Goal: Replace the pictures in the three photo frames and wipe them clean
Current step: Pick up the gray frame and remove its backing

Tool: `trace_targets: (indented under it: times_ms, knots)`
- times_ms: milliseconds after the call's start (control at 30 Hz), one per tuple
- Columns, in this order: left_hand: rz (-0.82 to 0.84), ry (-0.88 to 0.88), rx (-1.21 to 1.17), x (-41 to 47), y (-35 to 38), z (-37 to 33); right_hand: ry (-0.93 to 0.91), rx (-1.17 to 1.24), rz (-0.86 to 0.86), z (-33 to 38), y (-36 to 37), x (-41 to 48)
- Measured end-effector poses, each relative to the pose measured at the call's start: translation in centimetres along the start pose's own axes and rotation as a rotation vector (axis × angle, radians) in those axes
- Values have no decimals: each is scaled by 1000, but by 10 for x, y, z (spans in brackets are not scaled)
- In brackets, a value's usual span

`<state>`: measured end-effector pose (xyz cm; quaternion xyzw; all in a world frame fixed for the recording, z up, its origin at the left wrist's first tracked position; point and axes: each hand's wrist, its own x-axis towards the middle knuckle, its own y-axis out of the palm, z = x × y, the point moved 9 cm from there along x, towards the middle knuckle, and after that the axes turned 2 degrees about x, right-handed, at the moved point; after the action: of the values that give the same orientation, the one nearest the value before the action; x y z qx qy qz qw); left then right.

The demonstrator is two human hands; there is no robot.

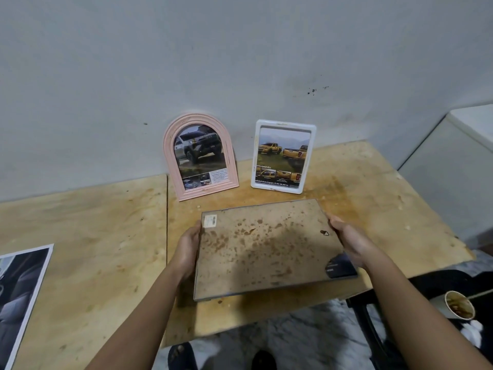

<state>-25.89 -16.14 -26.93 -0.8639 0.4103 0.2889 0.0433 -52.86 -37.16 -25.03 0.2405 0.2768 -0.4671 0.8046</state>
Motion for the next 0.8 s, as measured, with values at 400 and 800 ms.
trace_targets:
  times_ms: [400,800]
  knots:
    - [-92,44,-40,9,27,22,-316,-650,-169,0,-12,33]
    - [-208,228,691,14,29,30,-421,-747,-176,-11,-19,57]
